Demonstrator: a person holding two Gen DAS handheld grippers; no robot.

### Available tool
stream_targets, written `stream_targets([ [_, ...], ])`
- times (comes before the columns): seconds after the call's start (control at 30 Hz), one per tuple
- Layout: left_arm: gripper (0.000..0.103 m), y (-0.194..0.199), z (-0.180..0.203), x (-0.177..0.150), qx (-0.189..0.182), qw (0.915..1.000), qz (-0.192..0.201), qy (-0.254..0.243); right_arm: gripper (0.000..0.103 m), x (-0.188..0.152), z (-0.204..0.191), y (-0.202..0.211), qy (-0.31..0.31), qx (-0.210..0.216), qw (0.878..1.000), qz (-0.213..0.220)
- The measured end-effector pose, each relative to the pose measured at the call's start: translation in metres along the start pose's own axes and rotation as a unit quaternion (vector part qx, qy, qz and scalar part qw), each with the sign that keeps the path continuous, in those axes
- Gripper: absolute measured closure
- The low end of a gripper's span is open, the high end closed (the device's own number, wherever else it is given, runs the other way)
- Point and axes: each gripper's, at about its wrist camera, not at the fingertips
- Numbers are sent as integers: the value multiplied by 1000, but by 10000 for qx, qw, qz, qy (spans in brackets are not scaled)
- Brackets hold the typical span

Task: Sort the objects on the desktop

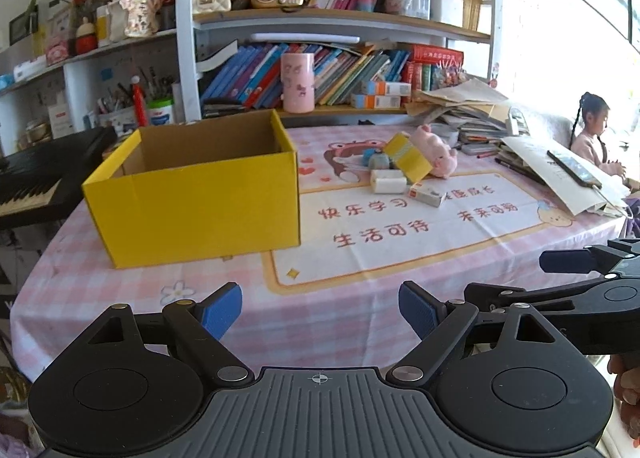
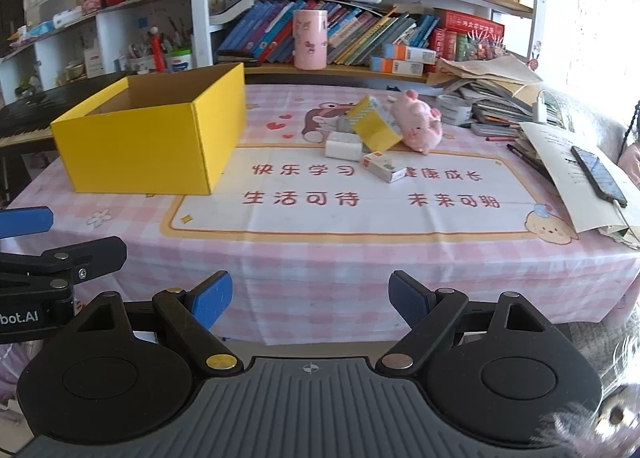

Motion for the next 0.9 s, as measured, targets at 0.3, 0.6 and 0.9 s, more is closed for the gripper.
stream_targets([
  [0.3, 15, -16, 14, 12, -160, 9998, 107, -88, 18, 10, 15, -8, 86, -123, 9999, 49],
  [0.6, 15, -39, 36, 20, -280, 9991, -1, -332, 18, 13, 38, -24, -105, -167, 9998, -71],
  [0.9, 15, -69, 54, 32, -235, 9983, -189, -507, 18, 22, 67, -55, -340, -115, 9988, -319],
])
Point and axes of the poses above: each gripper's, at about its wrist camera, not at the fingertips, and y roughly against the way its jaws point, z to its right, x to its top, and after that the axes turned 5 degrees about y, right-handed
